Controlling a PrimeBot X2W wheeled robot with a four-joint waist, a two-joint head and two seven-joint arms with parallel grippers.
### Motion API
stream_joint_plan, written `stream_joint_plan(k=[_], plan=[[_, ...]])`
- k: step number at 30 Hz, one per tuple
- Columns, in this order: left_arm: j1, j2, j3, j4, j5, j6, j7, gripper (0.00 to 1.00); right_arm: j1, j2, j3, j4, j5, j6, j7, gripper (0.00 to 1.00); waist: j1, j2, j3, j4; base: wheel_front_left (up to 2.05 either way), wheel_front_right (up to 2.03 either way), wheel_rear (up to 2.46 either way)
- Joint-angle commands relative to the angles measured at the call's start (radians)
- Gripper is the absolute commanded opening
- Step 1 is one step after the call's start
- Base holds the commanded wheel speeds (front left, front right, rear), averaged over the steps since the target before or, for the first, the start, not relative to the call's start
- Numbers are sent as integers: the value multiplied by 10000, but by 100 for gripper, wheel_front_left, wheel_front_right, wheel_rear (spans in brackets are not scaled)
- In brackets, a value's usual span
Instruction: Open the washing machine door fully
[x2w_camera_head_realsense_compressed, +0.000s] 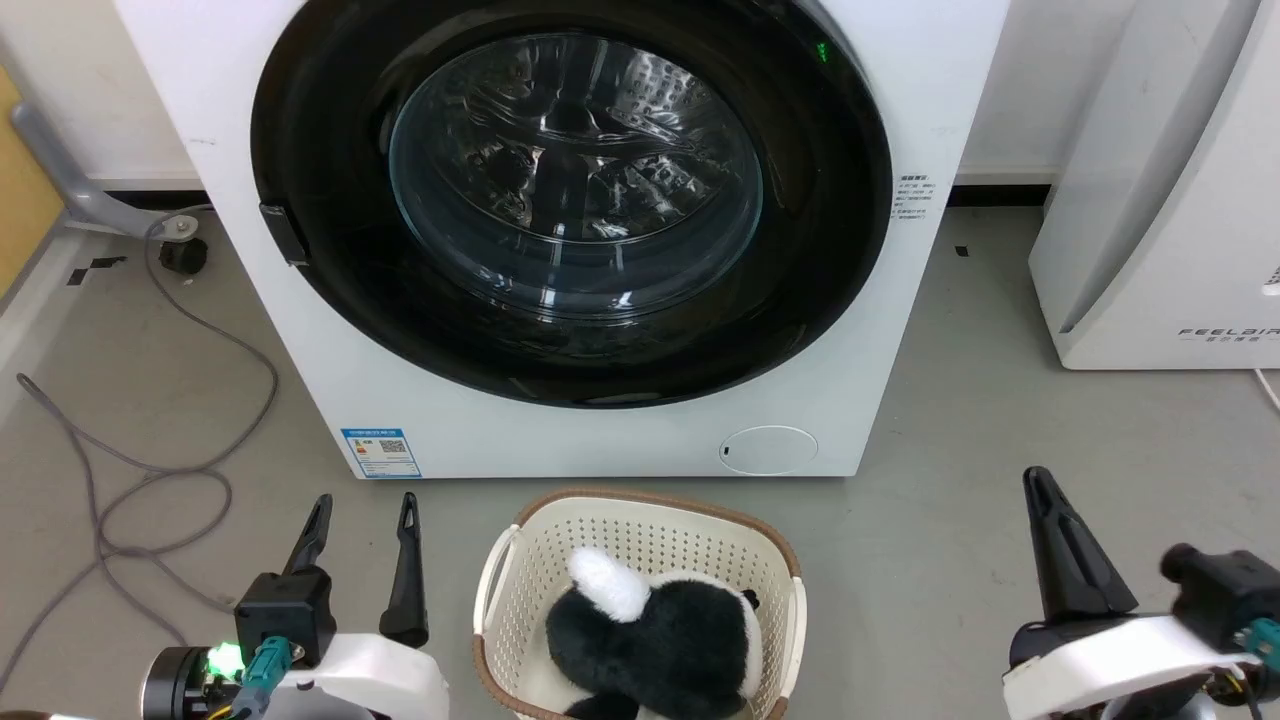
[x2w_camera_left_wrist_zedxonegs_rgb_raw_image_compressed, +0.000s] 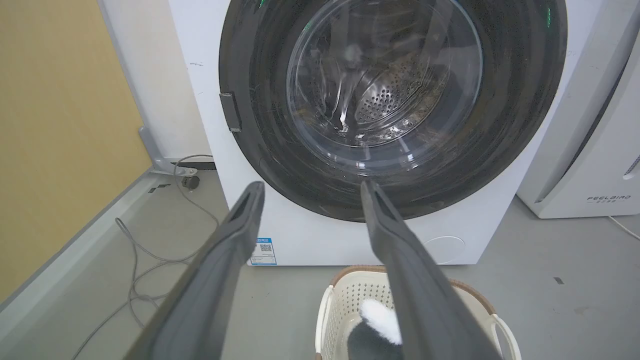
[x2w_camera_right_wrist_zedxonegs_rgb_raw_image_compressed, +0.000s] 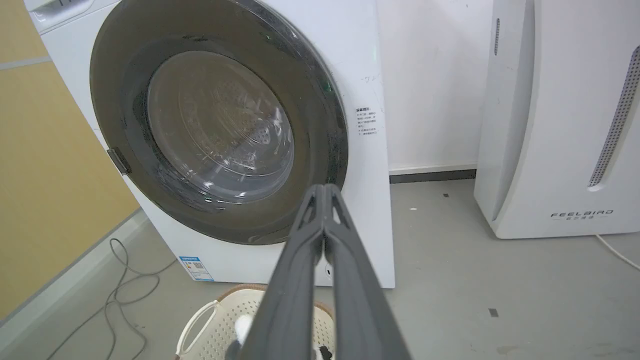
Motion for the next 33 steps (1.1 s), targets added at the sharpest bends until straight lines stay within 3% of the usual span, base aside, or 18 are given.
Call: stream_joint_plan(k=[1,4,5,13,33], plan=[[-54,-3,-12,-37,-22,77,-116,100,-18,4,-29,45,686,4,-113,0,0,0,1,3,0,0,0],[-56,-4,-2,-44,-29,103,-176,100,-53,4,-50,135,1715,4,-174,0,0,0,1,7,0,0,0],[-64,-4,6,-47,-33,120,-237,100,-95,4,-66,244,2888,4,-235,0,0,0,4,21,0,0,0],[-100,-6,34,-85,-49,161,-399,100,-296,5,-179,354,5652,5,-370,0,0,0,68,107,0,0,0],[-793,-9,172,-246,-105,120,-804,100,-2706,-145,-1579,2029,8531,6,136,0,0,0,1162,584,0,0,0]])
